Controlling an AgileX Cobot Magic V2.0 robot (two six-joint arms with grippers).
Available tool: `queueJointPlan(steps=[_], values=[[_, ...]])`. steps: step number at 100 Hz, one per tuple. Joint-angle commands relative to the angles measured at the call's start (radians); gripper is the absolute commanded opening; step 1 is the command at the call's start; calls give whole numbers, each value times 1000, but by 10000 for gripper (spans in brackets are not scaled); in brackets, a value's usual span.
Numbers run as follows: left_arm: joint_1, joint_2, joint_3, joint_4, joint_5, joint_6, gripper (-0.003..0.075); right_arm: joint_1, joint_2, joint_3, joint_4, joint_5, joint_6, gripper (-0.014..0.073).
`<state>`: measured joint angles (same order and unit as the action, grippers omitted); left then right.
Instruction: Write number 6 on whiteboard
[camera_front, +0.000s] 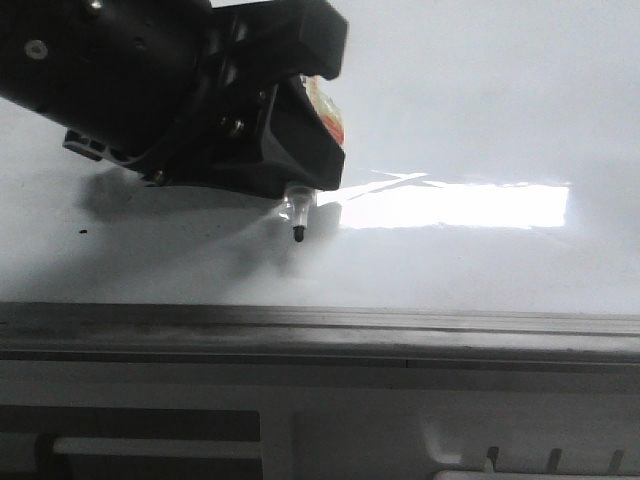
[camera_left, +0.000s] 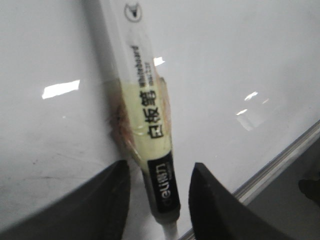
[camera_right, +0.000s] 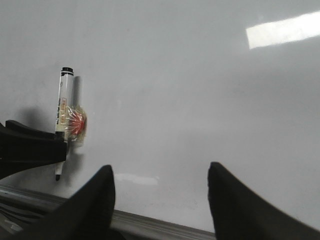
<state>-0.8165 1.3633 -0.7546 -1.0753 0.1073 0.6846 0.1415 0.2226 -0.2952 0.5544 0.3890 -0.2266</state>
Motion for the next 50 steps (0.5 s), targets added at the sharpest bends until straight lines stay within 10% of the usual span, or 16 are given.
queueJointPlan(steps=[1,9,50], values=[[-2,-2,-24,-19,-31,0,139,-4,19,-41,8,-36,-14,367],[-2,-13,-24,-19,5,0,-22,-4,19,-71,8,36,-32,367],[-2,-119,-104,299,616,521,-19,25,118,-237,249,280,-551,366]])
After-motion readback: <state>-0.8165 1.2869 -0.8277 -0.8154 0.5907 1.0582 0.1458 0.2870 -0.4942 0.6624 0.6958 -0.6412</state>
